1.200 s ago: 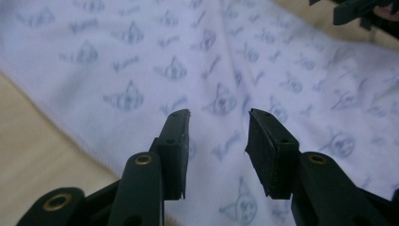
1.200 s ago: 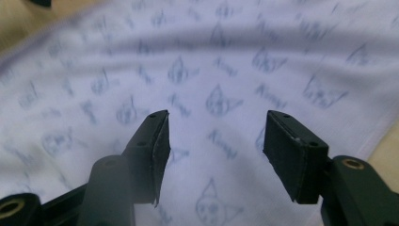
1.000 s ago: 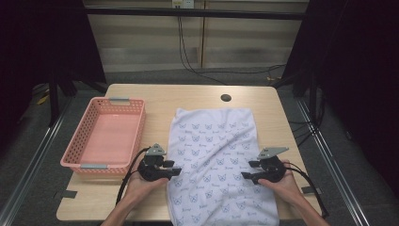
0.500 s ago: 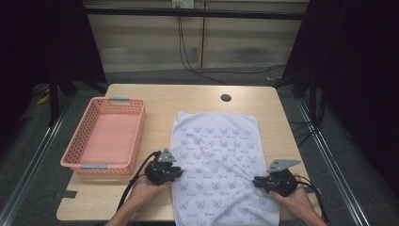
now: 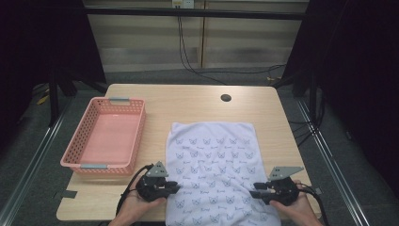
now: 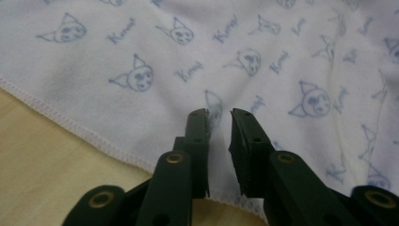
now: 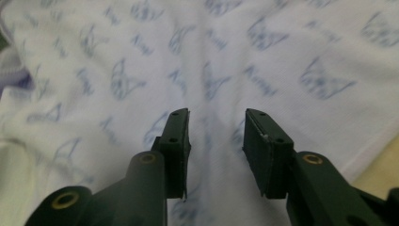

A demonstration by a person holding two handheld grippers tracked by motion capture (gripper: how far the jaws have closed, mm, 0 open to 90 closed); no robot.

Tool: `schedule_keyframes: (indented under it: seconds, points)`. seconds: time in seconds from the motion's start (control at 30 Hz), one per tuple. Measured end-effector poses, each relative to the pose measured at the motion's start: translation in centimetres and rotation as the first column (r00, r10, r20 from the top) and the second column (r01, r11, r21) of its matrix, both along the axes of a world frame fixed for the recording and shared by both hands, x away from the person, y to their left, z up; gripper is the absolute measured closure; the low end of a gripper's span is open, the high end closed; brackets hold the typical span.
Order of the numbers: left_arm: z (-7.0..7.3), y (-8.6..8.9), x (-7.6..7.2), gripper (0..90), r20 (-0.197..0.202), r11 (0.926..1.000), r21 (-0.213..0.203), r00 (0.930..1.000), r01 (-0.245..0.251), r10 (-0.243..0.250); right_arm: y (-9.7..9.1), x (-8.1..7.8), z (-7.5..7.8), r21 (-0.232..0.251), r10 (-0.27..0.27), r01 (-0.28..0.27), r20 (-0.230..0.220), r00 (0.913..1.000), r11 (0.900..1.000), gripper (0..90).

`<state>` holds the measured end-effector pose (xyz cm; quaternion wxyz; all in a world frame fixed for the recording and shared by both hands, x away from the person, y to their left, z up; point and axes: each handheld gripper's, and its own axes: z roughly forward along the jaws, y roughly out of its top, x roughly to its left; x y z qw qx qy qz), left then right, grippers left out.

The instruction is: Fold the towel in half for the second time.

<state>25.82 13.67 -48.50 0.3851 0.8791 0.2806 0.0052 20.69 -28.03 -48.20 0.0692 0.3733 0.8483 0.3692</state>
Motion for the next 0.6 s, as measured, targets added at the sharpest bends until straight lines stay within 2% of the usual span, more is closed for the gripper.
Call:
schedule_keyframes:
  seconds: [0.07, 0.13, 0.2, 0.27, 0.37, 0.4, 0.47, 0.5, 0.53, 0.6]
  points:
    - [0.0, 0.0, 1.0, 70.6, 0.000, 0.9999, 0.001, 0.9999, -0.016, 0.016, -0.4, 1.1, 0.3, -0.001, -0.026, 0.026, 0.026, 0.9993, 0.9997, 56.9]
    - [-0.3, 0.0, 1.9, 69.8, -0.008, 0.9992, -0.018, 0.9993, -0.037, 0.037, -0.5, 2.5, 0.1, -0.005, -0.055, 0.055, 0.038, 0.9978, 0.9985, 54.5]
    - [-0.5, -0.2, 2.6, 69.8, 0.006, 0.9992, -0.003, 0.9991, -0.041, 0.041, -0.3, 3.9, -0.2, -0.027, -0.064, 0.066, 0.053, 0.9965, 0.9975, 53.3]
    - [-0.5, -0.4, 3.1, 70.0, 0.011, 0.9988, -0.020, 0.9990, -0.043, 0.044, -0.1, 5.4, -0.3, -0.040, -0.063, 0.066, 0.066, 0.9958, 0.9970, 53.5]
    - [-0.4, -0.5, 3.3, 68.6, 0.020, 0.9984, -0.017, 0.9983, -0.054, 0.055, -0.2, 7.6, -0.4, -0.028, -0.089, 0.092, 0.078, 0.9930, 0.9954, 54.6]
    - [-0.4, -0.5, 3.3, 67.8, 0.017, 0.9987, -0.013, 0.9986, -0.050, 0.050, -0.1, 8.1, -0.5, -0.047, -0.098, 0.102, 0.086, 0.9914, 0.9936, 54.8]
    - [-0.6, -0.6, 3.2, 66.7, 0.018, 0.9986, -0.006, 0.9984, -0.053, 0.053, 0.0, 8.8, -1.2, -0.070, -0.102, 0.108, 0.073, 0.9921, 0.9918, 58.3]
    - [-0.6, -0.6, 3.2, 65.9, 0.018, 0.9989, -0.007, 0.9987, -0.047, 0.048, 0.1, 8.8, -1.6, -0.097, -0.098, 0.105, 0.076, 0.9923, 0.9897, 59.9]
    - [-0.6, -0.6, 3.1, 65.2, 0.017, 0.9989, -0.006, 0.9988, -0.046, 0.046, 0.2, 8.6, -1.6, -0.103, -0.099, 0.107, 0.083, 0.9917, 0.9889, 62.0]
    - [-0.8, -0.9, 3.1, 64.1, 0.017, 0.9990, -0.002, 0.9989, -0.045, 0.045, 0.0, 8.3, -1.5, -0.112, -0.100, 0.109, 0.082, 0.9916, 0.9877, 72.4]
